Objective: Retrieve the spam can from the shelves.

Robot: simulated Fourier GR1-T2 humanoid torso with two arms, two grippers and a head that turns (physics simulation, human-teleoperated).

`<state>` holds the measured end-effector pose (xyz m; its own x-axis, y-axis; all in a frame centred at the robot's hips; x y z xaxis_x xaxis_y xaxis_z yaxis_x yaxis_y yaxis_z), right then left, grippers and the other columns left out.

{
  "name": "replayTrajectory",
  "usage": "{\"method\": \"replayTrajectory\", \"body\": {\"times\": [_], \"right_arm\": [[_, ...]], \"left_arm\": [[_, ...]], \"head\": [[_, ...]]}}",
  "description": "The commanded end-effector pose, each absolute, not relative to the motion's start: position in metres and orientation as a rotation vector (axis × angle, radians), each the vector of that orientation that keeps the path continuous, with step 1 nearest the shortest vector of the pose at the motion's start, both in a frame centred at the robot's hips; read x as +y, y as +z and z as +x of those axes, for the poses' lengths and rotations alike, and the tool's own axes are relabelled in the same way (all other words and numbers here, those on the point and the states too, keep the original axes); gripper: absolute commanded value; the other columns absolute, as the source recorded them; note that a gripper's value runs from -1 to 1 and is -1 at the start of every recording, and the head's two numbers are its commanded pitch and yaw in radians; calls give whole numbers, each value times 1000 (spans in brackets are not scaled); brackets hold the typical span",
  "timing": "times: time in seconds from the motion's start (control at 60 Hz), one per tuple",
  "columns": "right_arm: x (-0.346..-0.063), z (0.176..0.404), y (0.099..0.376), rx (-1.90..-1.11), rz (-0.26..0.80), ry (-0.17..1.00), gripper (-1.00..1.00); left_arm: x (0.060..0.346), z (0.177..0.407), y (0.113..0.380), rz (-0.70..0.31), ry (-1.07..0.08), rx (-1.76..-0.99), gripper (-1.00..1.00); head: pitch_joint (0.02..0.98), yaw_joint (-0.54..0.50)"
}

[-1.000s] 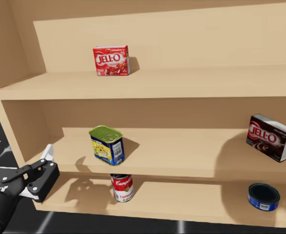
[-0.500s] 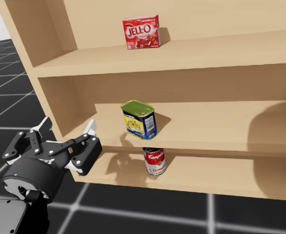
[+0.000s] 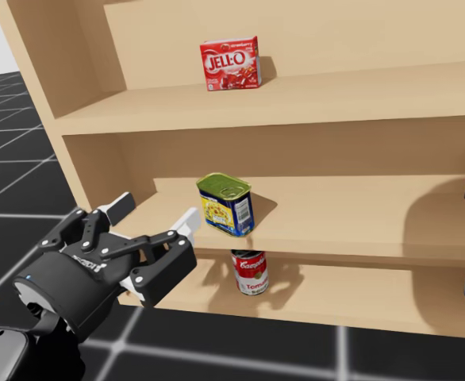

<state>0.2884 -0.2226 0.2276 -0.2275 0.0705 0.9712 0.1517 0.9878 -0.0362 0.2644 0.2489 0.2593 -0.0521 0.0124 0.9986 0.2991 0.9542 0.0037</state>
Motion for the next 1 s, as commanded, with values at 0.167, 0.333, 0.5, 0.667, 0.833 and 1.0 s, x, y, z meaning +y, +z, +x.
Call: {"method": "replayTrajectory", "body": {"times": [0.167,0.333,0.5,0.667,0.833,1.0], "right_arm": [[-224,289,228,-1801,-162,-86,-1000],[-225,289,229,-1803,-162,-93,-1000],[-226,289,229,-1802,-161,-96,-1000],[-226,289,229,-1802,-159,-99,-1000],[-228,289,230,-1804,-156,-107,-1000],[-229,289,231,-1803,-155,-111,-1000]], "left_arm": [[226,287,252,-267,-311,-1547,-1000],[223,304,243,-228,-306,-1553,-1000],[223,323,235,-219,-276,-1535,-1000],[222,341,230,-203,-277,-1532,-1000],[218,358,223,-207,-260,-1506,-1000],[213,374,220,-206,-247,-1494,-1000]], "head": [[550,278],[552,279],[556,279],[560,278],[562,273],[565,274]]}}
